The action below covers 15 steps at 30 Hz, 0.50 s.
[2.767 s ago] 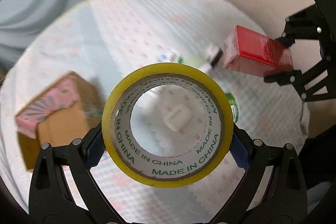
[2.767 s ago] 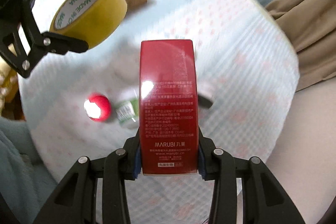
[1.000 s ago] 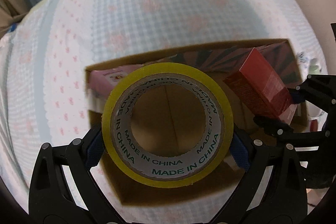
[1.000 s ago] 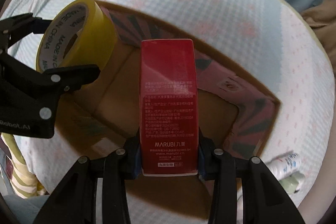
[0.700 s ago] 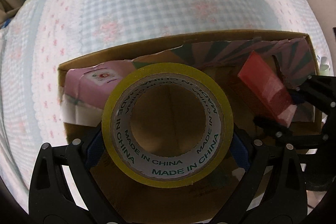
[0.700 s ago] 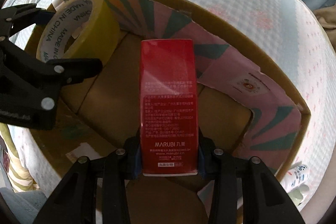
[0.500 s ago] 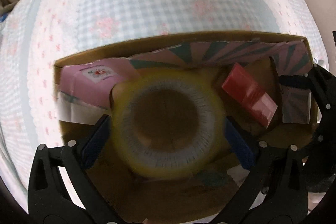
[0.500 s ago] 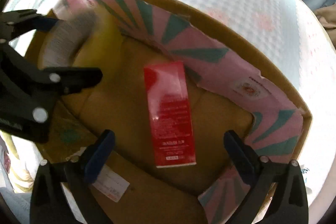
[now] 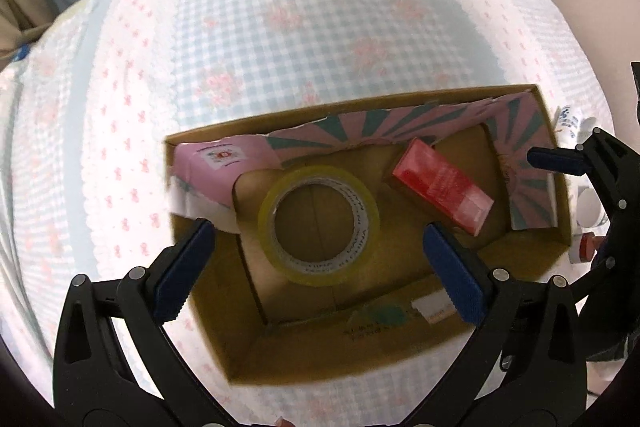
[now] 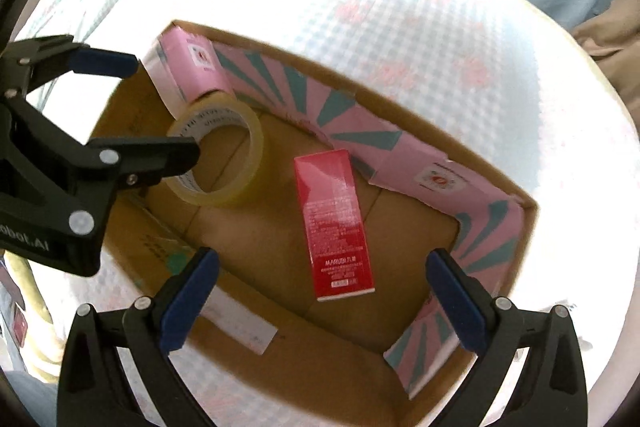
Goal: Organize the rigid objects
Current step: 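Withdraw both tools from the box toward the remaining items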
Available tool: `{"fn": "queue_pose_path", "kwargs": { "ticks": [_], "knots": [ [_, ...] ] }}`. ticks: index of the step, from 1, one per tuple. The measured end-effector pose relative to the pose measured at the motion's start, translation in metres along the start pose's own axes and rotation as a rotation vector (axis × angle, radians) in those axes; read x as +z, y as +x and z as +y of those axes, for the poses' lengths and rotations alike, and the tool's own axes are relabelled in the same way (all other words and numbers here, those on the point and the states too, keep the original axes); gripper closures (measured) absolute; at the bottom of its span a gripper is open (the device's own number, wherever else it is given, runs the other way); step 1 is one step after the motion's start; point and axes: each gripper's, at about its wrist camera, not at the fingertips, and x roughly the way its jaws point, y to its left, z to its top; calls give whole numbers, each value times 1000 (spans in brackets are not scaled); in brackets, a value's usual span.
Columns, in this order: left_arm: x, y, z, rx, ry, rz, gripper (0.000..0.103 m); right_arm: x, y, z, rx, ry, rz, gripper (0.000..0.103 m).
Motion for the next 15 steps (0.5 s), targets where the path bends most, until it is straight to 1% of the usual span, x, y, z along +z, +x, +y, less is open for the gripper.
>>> {"fn": "queue_pose_path", "kwargs": {
  "ticks": [2,4,5,8,15],
  "knots": [
    [-4,-16,-1,9,0,-25,1,-11,-18,4,-11,8,-21,0],
    [-11,-38,-2,14,-5,-55,1,-15,-32,9,-22,16,-35,0],
    [-14,-46,-3,15,-7,-66,1,-10,-46,12,-31,20,-46,0],
    [-24,-79,-6,19,-17,-108,1,-22,-75,20,-51,35,-70,0],
    [-67,-158,-19,27,-45,-199,1,-61,-144,46,-85,121,-147,0]
  ]
}}
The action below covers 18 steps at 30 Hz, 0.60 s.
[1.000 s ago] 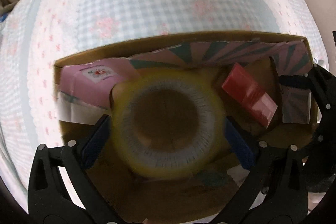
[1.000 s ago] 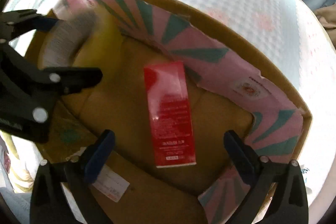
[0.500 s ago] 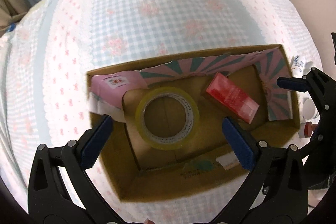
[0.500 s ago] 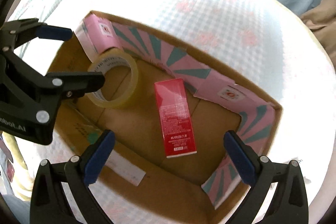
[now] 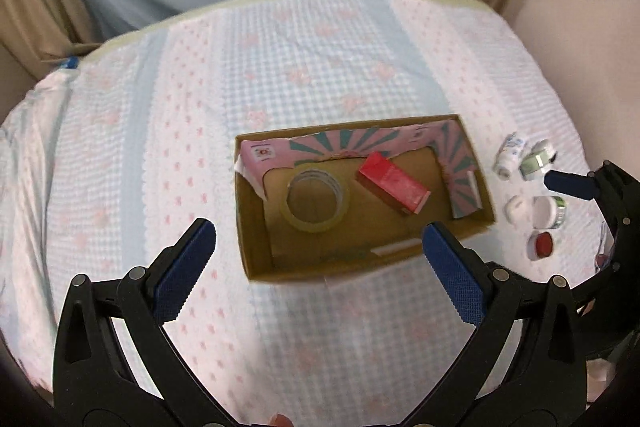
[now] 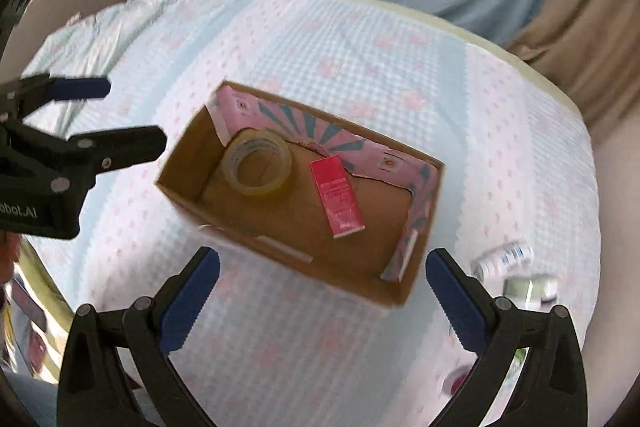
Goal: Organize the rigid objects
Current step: 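Withdraw both tools from the box toward the remaining items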
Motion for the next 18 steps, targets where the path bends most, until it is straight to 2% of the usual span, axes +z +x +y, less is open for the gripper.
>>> {"fn": "queue_pose_path", "kwargs": {
  "ticks": [10,18],
  "knots": [
    [-36,-73,-52,-17,60,-75,1,-42,-91,-22,-68,178,-56,0],
    [-56,-94,-120,-56,60,-93,1,-90,-138,-80,-152,289,-97,0]
  ]
}}
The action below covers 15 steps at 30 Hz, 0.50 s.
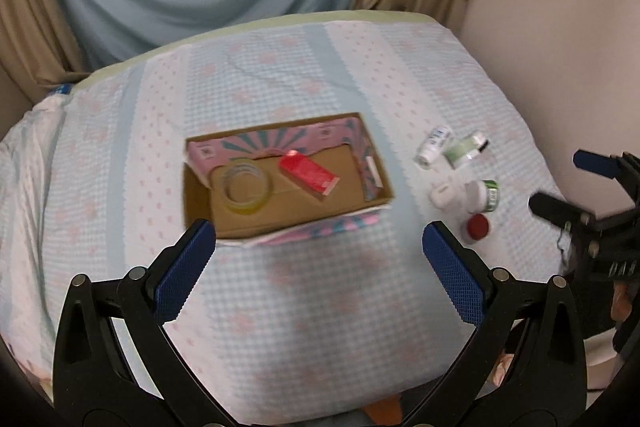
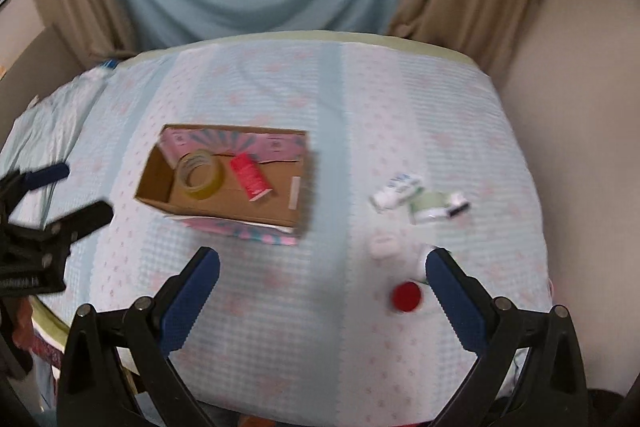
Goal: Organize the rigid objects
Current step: 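Withdraw both tools from the box toward the remaining items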
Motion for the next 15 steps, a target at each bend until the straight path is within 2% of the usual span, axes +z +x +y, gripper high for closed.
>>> {"fn": "queue_pose_path", "kwargs": {
  "ticks": [4,7,11,15],
  "knots": [
    [-6,2,-43,29,-4,-4,1,-7,-3,-51,-19,47,10,0],
    [-11,7,-81,55,-49,9,1,-10,4,-89,-52,29,36,0],
    [-18,21,-126,69,-98,18,1,-13,18,-143,-20,45,59,0],
    [-28,40,-165,48,-115,38,1,-14,40,-175,-3,57,104,0]
  ]
}}
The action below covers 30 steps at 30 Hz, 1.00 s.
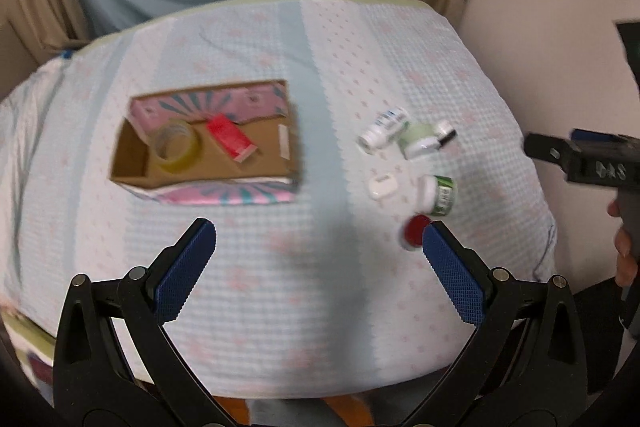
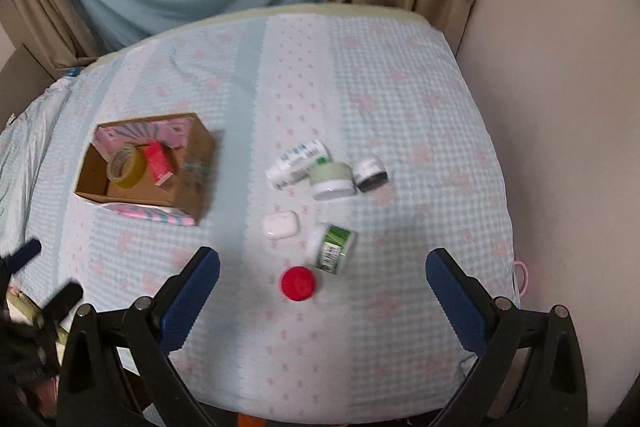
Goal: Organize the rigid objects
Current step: 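Withdraw both tools from the box toward the remaining items, then grasp the red-lidded jar with the left tool while the right tool grasps the green-labelled jar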
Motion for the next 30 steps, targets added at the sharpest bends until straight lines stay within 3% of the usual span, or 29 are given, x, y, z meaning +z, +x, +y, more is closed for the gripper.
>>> {"fn": "queue_pose_path", "kwargs": {
  "ticks": [5,10,15,25,29,30],
  "knots": [
    [-18,27,-50,-24,65,18,1,2,36,-25,55,43,62,0],
    [-37,82,-91,-53,138,81,1,3,81,-38,68,60,126,0],
    [-51,142,-113,-60,176,114,1,-1,136,-42,71,2,178,0],
    [-75,240,-136,-108,243,145,1,-11,222,-44,166,90,307,0],
    [-80,257,-145,-132,277,143,9,-6,249,-39,160,111,362,1],
    [-81,262,-148,-139,288,146,15,-5,255,-38,160,117,376,2]
  ]
}}
